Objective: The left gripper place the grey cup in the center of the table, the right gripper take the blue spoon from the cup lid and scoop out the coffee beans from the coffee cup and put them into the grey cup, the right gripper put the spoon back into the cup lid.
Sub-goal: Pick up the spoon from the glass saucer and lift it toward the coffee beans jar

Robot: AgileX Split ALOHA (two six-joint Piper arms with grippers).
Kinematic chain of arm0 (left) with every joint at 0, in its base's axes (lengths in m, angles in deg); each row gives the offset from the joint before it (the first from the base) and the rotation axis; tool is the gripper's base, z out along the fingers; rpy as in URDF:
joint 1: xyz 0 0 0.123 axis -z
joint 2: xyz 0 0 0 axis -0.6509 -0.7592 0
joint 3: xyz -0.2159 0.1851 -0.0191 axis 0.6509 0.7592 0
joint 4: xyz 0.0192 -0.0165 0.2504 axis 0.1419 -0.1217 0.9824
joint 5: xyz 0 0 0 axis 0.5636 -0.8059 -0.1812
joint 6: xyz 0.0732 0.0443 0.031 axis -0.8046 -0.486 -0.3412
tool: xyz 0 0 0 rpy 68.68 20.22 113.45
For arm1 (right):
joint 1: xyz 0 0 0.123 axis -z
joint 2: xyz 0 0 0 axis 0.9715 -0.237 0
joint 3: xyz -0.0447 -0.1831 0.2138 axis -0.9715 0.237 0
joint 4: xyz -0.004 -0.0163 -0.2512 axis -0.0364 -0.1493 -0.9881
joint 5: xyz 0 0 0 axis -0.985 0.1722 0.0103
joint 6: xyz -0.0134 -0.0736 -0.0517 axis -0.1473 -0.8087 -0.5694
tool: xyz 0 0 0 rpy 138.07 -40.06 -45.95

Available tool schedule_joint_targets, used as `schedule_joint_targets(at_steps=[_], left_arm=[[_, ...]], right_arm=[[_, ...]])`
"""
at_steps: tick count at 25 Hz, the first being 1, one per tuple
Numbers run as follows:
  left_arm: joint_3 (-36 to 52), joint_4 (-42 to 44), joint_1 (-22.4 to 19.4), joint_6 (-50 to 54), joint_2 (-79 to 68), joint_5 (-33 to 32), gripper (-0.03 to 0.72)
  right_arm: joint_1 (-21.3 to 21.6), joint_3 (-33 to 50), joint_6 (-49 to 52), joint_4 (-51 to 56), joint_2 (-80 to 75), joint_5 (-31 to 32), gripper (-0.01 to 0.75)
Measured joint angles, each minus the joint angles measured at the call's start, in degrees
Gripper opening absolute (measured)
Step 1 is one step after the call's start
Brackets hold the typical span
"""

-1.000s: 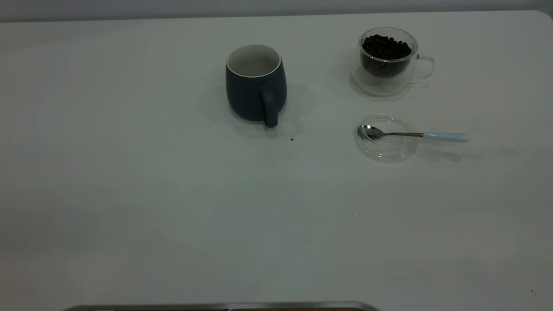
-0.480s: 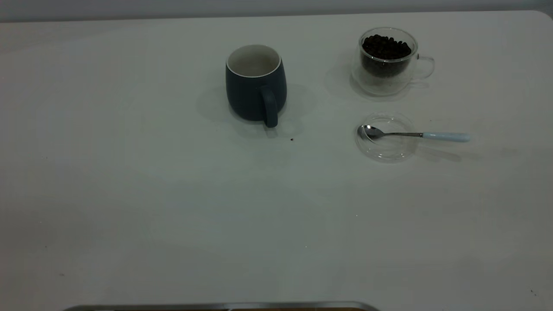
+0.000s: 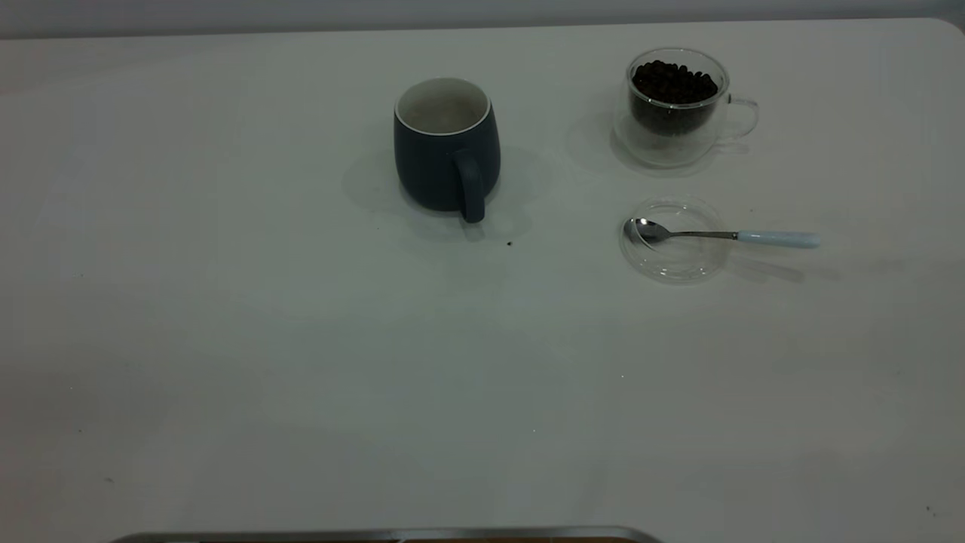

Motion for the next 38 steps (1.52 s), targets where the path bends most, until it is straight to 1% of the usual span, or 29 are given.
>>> schedule_joint_targets(at_steps=[11,14,16,19,21,25,30,32,35,38], left_arm=[[0.0,0.0,0.0,0.0,0.0,0.0,0.588],[0.0,0.0,0.0,0.2,0.0,0.0,0.588],[0.0,0.0,0.0,0.2,0.0,0.0,0.588],[0.0,0.0,0.0,0.2,0.0,0.0,0.588],[0.0,0.0,0.0,0.1,0.0,0.0,0.588],[0.0,0.0,0.0,0.1,0.0,0.0,0.588],[0.0,0.0,0.0,0.1,0.0,0.0,0.588],[0.0,0.0,0.0,0.1,0.0,0.0,0.588],[0.0,0.0,0.0,0.1,0.0,0.0,0.588],[0.0,0.0,0.0,0.1,0.0,0.0,0.588]], right_arm=[[0.0,0.0,0.4,0.1,0.0,0.0,0.588],[0.0,-0.1,4.6,0.1,-1.0,-0.2,0.590],[0.0,-1.3,7.7,0.2,-5.2,-1.3,0.608],[0.0,-4.9,9.5,1.8,-15.8,-5.5,0.665],[0.0,-7.5,9.5,4.3,-24.0,-9.5,0.694],[0.0,-10.8,7.4,10.5,-42.5,-16.9,0.713],[0.0,-12.9,1.9,17.5,-65.1,-26.5,0.715],[0.0,-13.5,-0.3,21.9,-72.4,-29.6,0.729],[0.2,-14.5,-6.2,29.3,-81.4,-32.9,0.750],[1.1,-14.8,-14.3,38.6,-87.7,-35.5,0.752]])
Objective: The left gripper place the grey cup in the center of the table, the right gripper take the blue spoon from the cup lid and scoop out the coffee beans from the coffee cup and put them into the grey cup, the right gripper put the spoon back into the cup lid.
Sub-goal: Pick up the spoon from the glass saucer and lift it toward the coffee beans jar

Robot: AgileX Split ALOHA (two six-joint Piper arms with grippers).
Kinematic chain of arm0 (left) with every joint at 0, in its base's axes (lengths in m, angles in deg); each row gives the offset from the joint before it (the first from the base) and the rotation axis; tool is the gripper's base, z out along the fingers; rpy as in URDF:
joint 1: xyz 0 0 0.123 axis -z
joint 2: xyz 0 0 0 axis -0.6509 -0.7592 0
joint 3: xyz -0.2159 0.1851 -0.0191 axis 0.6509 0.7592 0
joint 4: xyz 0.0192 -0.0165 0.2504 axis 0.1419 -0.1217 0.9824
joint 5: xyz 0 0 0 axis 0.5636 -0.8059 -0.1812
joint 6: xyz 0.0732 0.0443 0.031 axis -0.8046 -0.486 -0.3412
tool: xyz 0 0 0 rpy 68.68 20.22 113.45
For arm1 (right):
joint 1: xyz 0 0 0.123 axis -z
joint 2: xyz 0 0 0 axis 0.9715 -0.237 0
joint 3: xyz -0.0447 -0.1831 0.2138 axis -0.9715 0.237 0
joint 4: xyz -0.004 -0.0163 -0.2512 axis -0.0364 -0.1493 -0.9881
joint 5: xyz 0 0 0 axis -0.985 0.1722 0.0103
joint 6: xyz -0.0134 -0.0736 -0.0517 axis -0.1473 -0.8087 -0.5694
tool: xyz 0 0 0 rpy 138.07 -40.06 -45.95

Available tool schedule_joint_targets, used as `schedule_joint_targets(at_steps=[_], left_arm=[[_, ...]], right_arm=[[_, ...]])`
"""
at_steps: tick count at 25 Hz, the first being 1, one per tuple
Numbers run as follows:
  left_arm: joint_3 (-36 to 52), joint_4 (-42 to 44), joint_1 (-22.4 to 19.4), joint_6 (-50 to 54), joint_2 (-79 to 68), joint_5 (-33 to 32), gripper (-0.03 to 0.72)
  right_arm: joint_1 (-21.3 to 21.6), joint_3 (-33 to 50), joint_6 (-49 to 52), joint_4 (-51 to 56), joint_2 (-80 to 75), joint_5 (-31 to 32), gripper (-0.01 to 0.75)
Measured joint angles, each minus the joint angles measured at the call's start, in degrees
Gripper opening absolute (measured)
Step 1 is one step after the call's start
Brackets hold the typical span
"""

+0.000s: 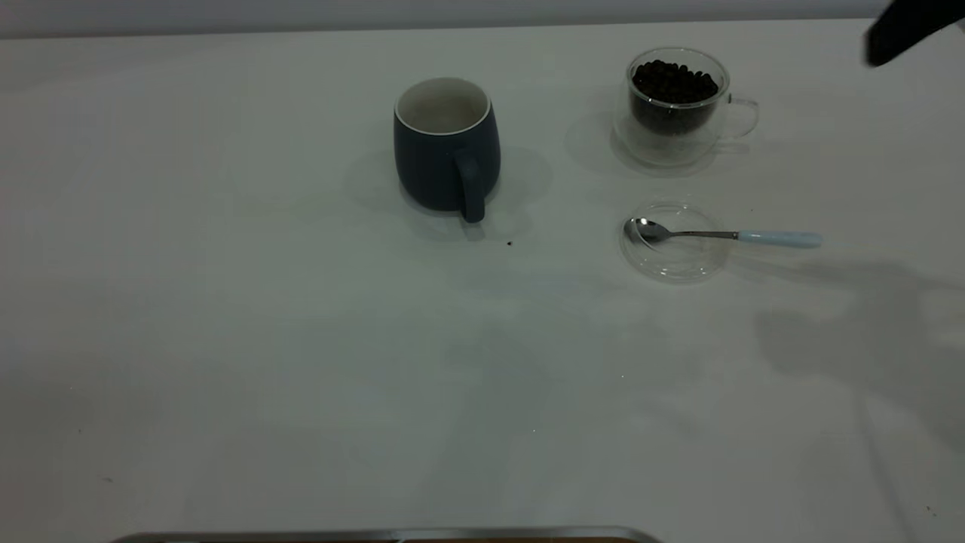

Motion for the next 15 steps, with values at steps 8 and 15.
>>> schedule_joint_targets(at_steps=[8,15], left_arm=[[0.0,0.0,0.0,0.0,0.0,0.0,0.588],[0.0,0.0,0.0,-0.1,0.0,0.0,0.588]], right_arm=[[5.5,-0.1,-21.3,22.7,-13.0,0.6,0.752],[7.6,-0.6,-35.8,39.0,-23.5,2.8,0.752]])
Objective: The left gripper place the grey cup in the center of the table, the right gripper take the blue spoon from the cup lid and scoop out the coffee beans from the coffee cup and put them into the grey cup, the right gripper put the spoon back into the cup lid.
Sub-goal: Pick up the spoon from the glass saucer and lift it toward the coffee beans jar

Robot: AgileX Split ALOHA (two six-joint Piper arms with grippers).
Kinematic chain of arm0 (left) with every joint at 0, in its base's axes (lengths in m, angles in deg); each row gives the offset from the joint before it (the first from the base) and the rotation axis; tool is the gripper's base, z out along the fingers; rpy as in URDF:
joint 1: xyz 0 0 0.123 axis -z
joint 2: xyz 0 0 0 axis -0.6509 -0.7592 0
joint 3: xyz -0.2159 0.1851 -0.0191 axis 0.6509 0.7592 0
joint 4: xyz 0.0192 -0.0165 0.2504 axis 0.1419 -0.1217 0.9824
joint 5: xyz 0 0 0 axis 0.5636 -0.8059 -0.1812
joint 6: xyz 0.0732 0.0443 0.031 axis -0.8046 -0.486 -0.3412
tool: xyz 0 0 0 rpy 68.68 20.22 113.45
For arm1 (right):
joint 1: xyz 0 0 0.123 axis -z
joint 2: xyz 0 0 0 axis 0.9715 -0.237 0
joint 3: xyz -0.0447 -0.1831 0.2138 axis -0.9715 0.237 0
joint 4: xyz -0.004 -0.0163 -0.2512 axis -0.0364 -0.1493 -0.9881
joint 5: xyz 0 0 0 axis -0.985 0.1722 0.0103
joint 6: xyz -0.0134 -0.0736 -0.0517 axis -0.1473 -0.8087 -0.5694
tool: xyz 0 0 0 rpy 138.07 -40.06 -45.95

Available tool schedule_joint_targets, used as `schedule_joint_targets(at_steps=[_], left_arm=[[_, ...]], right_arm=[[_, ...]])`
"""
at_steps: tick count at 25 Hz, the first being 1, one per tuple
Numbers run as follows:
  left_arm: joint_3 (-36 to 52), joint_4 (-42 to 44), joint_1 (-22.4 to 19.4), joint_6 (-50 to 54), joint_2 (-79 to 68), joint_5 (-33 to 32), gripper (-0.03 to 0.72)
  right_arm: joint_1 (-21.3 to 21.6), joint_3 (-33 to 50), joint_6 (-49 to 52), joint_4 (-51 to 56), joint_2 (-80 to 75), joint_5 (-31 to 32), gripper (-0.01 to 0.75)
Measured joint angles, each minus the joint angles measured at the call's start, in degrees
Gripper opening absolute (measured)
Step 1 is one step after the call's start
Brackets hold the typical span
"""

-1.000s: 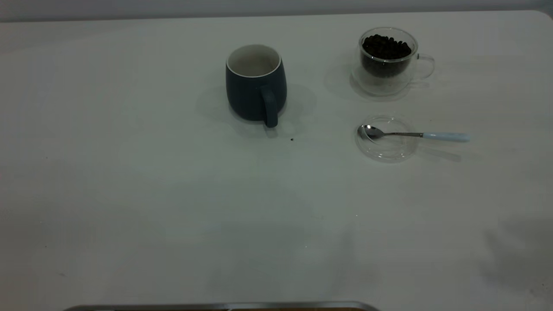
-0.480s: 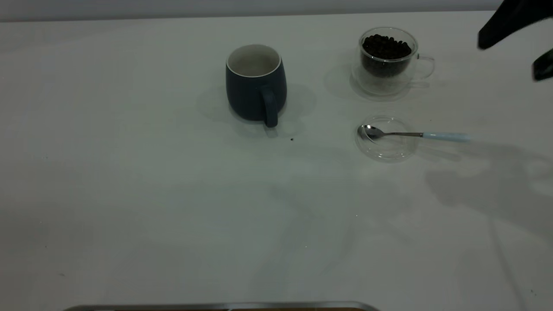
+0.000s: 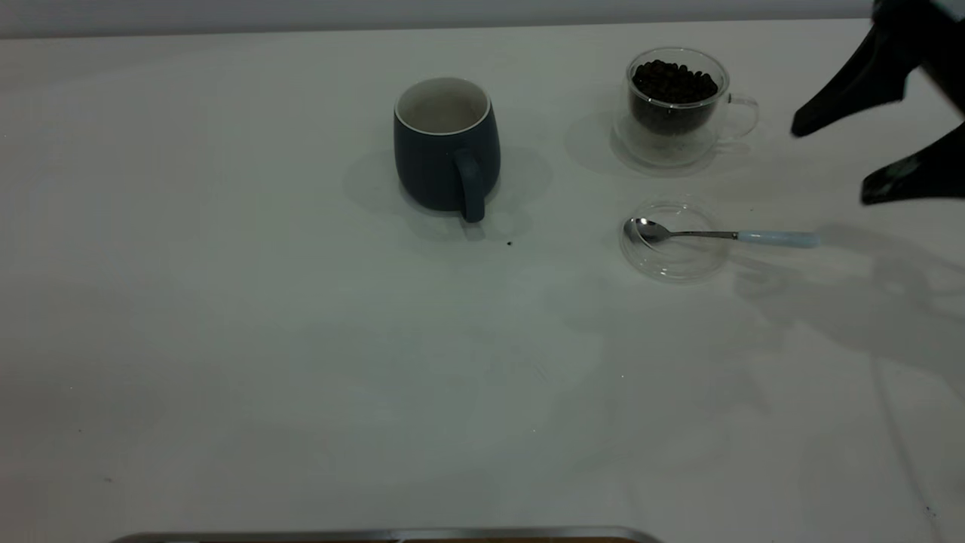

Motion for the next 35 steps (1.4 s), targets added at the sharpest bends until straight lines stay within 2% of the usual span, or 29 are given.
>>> schedule_joint_targets(at_steps=[8,12,20,35], left_arm=[[0.0,0.0,0.0,0.0,0.0,0.0,0.588],[0.0,0.0,0.0,0.0,0.0,0.0,0.588],[0.0,0.0,0.0,0.0,0.0,0.0,0.588],[0.0,0.0,0.0,0.1,0.0,0.0,0.588]], right_arm=[[0.1,-0.1,-16.9,17.6,-12.2,1.6,0.752],[0.1,-0.5,-23.3,23.1,-15.3,1.6,0.750],[2.5,-1.4,-26.4,23.3,-18.4,1.8,0.740],[2.6,-7.4,-29.0,23.3,-25.6,7.0,0.724]])
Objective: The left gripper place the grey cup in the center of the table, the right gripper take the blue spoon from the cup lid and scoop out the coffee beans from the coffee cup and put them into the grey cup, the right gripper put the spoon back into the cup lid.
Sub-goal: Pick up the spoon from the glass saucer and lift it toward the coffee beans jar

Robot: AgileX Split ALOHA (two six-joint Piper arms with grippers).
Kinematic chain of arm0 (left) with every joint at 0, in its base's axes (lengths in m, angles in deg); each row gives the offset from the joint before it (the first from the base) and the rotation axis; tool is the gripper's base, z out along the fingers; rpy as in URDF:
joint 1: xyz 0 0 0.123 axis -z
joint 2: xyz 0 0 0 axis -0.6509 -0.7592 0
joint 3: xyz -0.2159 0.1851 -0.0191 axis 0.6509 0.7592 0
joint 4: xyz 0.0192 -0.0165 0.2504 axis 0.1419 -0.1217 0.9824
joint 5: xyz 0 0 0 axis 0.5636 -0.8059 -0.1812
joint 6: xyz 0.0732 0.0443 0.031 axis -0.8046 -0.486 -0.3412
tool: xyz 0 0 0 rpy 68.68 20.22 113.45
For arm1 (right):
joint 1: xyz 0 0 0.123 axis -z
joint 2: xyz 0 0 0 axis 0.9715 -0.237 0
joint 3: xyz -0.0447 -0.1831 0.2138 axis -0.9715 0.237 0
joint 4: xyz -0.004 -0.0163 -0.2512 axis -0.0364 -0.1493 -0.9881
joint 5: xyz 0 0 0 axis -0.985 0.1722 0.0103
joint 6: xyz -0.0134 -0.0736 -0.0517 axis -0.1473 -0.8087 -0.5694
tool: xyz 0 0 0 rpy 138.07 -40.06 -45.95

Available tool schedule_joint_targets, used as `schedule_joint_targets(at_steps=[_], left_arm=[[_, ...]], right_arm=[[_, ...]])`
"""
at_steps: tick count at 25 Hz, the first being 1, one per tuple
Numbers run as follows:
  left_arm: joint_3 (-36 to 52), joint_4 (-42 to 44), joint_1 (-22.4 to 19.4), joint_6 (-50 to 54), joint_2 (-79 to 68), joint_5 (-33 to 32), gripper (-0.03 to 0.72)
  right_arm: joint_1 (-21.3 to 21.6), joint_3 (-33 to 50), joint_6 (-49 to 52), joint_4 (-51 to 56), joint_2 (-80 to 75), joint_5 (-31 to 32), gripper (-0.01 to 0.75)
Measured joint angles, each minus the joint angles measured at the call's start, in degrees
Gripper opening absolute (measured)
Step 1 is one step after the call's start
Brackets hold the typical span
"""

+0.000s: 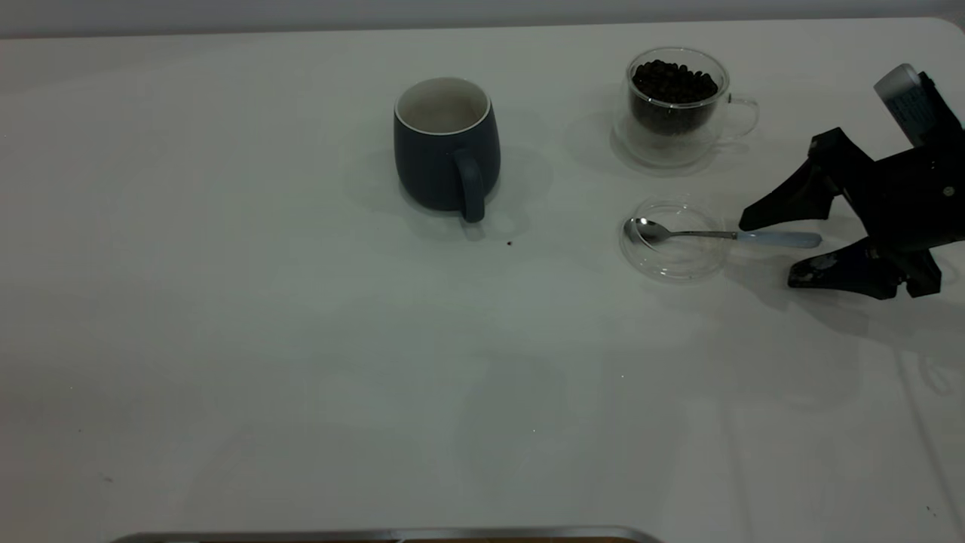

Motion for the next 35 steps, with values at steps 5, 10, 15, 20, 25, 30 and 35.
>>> schedule_joint_targets(at_steps=[5,10,15,20,25,30,35], left_arm=[[0.0,0.0,0.0,0.0,0.0,0.0,0.588],[0.0,0.0,0.0,0.0,0.0,0.0,0.588],[0.0,0.0,0.0,0.0,0.0,0.0,0.588],[0.0,0.0,0.0,0.0,0.0,0.0,0.588],[0.0,0.0,0.0,0.0,0.0,0.0,0.588],[0.0,0.0,0.0,-0.1,0.0,0.0,0.588],[0.0,0.0,0.0,-0.1,0.0,0.0,0.588]], right_arm=[[0.0,-1.8,-0.3,0.0,-1.6,2.7,0.715],[0.0,-2.3,-1.6,0.0,-2.0,4.2,0.689],[0.0,-2.3,-1.9,0.0,-2.1,4.8,0.594],[0.0,-2.3,-2.0,0.0,-2.1,5.3,0.426],[0.0,-2.3,-2.0,0.0,-2.1,5.4,0.272],[0.0,-2.3,-2.0,-0.7,-1.5,8.3,0.137],[0.0,-1.8,-1.5,-3.2,2.1,7.0,0.102]])
